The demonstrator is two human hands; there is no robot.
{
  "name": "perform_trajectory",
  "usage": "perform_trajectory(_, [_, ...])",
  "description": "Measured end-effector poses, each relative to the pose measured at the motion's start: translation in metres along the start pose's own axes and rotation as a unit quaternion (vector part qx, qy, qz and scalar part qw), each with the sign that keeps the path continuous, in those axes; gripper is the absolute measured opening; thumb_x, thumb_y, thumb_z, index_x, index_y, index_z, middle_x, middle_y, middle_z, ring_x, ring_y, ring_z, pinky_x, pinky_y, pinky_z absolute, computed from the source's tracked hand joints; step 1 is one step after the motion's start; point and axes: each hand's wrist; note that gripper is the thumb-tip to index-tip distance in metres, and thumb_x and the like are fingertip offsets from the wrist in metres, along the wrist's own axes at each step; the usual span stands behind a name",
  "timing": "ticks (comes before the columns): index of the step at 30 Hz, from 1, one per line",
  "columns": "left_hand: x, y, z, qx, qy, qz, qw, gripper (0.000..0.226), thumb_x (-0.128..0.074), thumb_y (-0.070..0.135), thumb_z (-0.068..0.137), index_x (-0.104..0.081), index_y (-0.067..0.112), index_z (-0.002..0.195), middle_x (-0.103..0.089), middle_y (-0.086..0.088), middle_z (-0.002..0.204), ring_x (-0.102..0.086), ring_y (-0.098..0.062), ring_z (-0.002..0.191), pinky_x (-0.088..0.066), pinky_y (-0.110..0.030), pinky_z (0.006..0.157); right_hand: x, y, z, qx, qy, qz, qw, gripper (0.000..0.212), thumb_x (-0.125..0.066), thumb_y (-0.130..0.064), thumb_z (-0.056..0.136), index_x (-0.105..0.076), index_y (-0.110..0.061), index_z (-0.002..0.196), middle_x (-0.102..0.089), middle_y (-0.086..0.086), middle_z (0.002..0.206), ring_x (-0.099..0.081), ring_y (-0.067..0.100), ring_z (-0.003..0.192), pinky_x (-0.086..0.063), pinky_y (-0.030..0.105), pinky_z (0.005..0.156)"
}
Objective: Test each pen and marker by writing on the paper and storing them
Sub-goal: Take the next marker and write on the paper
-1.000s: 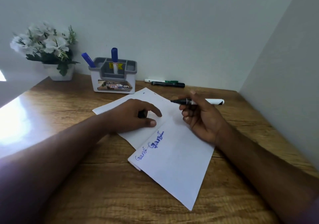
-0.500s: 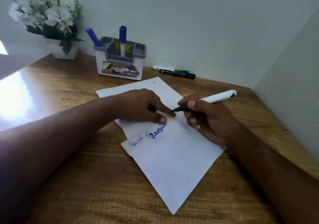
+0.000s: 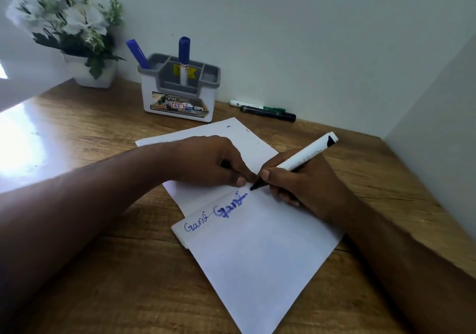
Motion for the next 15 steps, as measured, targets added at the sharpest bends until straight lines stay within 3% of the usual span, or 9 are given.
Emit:
perform_trajectory(7, [0.0018,0.0023,-0.0012,-0.021,0.011,-0.01,1.0,0.024,-0.064,0.029,0.086,-0.065,0.05,0.099,-0.054,0.046,0.064,-0.053,0.02,0.075,-0.035,-0.002,0.061,-0.0027,-0.0007,-0.0013,0.012,0.015,-0.022,1.0,0.015,-0.068,-0.011,0.085,-0.069,-0.002,0.073,-0.061,-0.002,0.047,-0.051,0.007,0.035,-0.042,0.021,0.037])
perform_trajectory(10, [0.0009,0.0023,-0.0011,-0.023,0.019,-0.015,0.999,0.023,-0.064,0.028,0.086,-0.069,0.039,0.105,-0.055,0.042,0.062,-0.053,0.019,0.075,-0.034,0.002,0.063,-0.0034,0.0002,-0.0002,0.013,0.01,-0.031,0.999,0.016,-0.068,-0.012,0.086,-0.069,-0.003,0.072,-0.061,-0.003,0.047,-0.05,0.006,0.035,-0.041,0.02,0.037])
perform_trajectory(15, [0.0004,0.0028,-0.0013,-0.027,0.016,-0.013,0.999,0.023,-0.063,0.028,0.086,-0.069,0.04,0.106,-0.056,0.04,0.063,-0.054,0.018,0.075,-0.034,0.001,0.062,-0.0029,-0.0001,-0.0019,0.014,-0.024,-0.034,0.999,0.019,-0.069,-0.013,0.085,-0.074,-0.022,0.069,-0.065,0.001,0.054,-0.053,0.011,0.042,-0.042,0.022,0.037])
Point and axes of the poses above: each hand's wrist, its own z-axis towards the middle knuckle, its own x-axis out of the back of the hand, y = z × x
